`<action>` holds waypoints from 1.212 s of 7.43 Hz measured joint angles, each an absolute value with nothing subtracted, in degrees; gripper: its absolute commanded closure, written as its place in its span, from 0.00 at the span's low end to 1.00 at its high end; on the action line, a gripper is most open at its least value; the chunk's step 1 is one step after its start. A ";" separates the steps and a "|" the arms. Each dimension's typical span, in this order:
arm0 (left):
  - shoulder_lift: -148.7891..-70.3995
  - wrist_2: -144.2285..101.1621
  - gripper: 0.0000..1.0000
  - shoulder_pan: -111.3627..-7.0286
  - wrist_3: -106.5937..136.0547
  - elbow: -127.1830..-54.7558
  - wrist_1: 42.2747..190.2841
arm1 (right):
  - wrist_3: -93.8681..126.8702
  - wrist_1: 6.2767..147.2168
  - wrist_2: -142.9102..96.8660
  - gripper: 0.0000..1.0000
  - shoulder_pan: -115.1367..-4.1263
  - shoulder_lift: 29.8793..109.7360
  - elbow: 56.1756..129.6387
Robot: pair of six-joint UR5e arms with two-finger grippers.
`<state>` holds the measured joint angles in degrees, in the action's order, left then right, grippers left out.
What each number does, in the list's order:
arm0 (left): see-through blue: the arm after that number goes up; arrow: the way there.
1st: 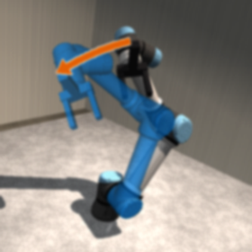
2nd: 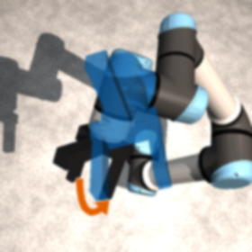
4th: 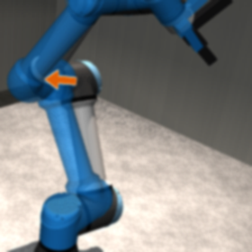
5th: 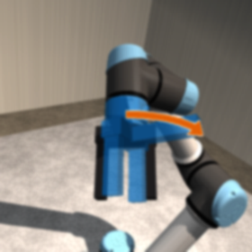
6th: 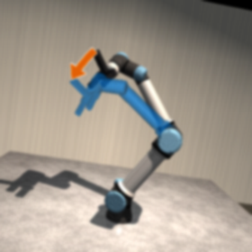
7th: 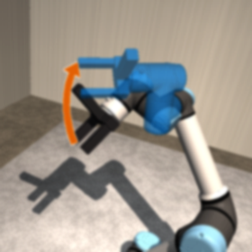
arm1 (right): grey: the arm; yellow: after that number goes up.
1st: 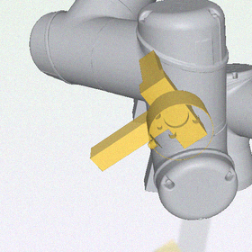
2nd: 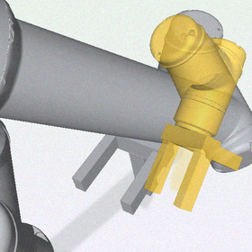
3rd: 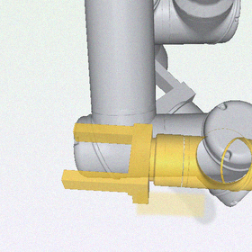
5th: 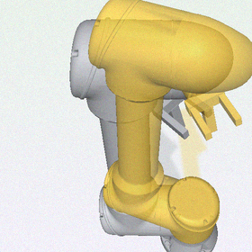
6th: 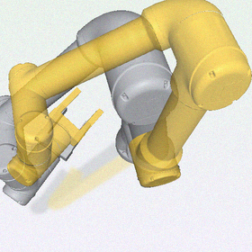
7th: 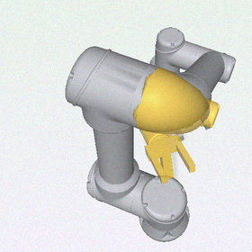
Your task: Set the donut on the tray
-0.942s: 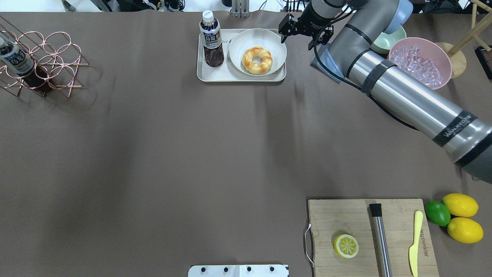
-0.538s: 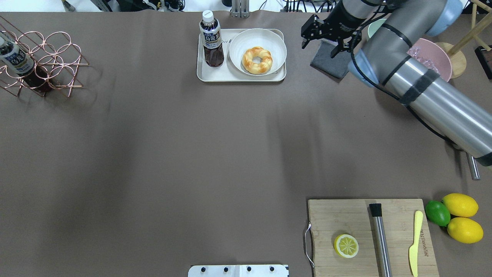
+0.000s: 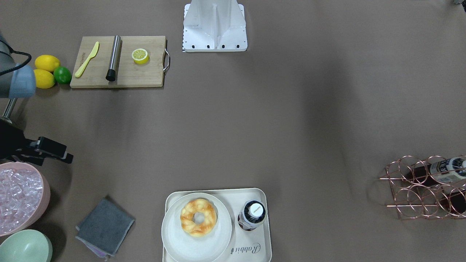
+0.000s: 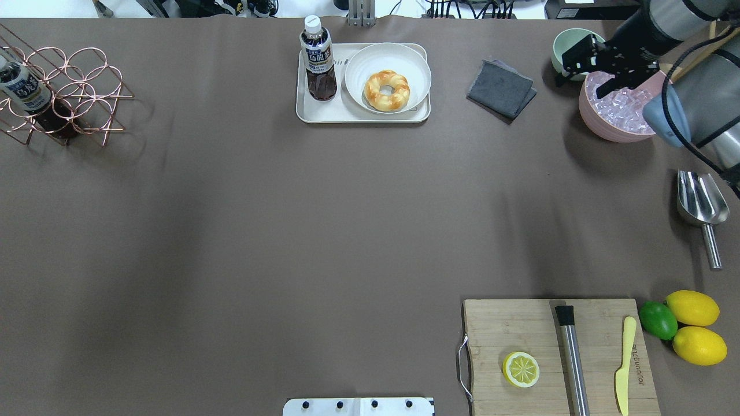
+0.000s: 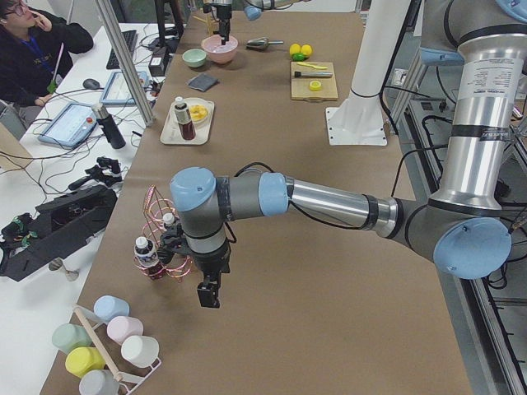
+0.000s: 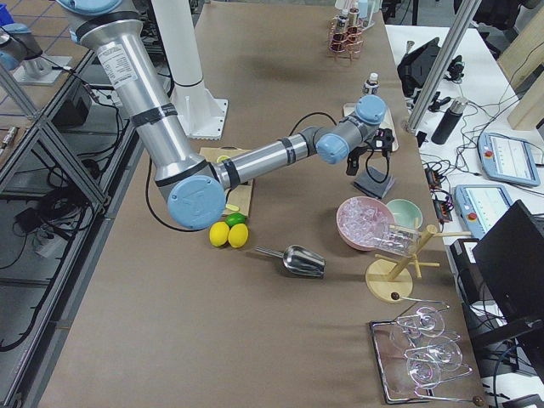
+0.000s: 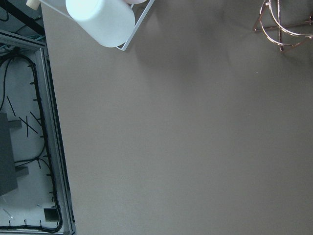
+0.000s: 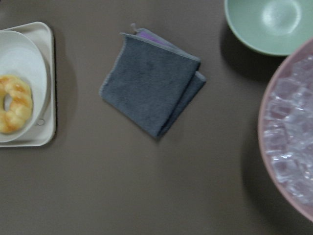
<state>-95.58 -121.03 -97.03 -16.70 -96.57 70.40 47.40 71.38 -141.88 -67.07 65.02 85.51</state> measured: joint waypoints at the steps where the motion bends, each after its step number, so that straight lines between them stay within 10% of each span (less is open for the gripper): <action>1: -95.36 -121.02 0.02 -97.03 -16.70 -96.87 70.38 | 43.59 71.43 -140.64 0.00 -68.23 68.81 87.12; 9: -94.87 -120.94 0.02 -96.97 -16.70 -99.12 68.12 | 0.38 106.25 -125.54 0.00 -80.09 82.72 101.39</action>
<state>-94.87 -120.94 -96.97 -16.70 -99.12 68.12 0.38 106.25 -125.54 -80.09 82.72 101.39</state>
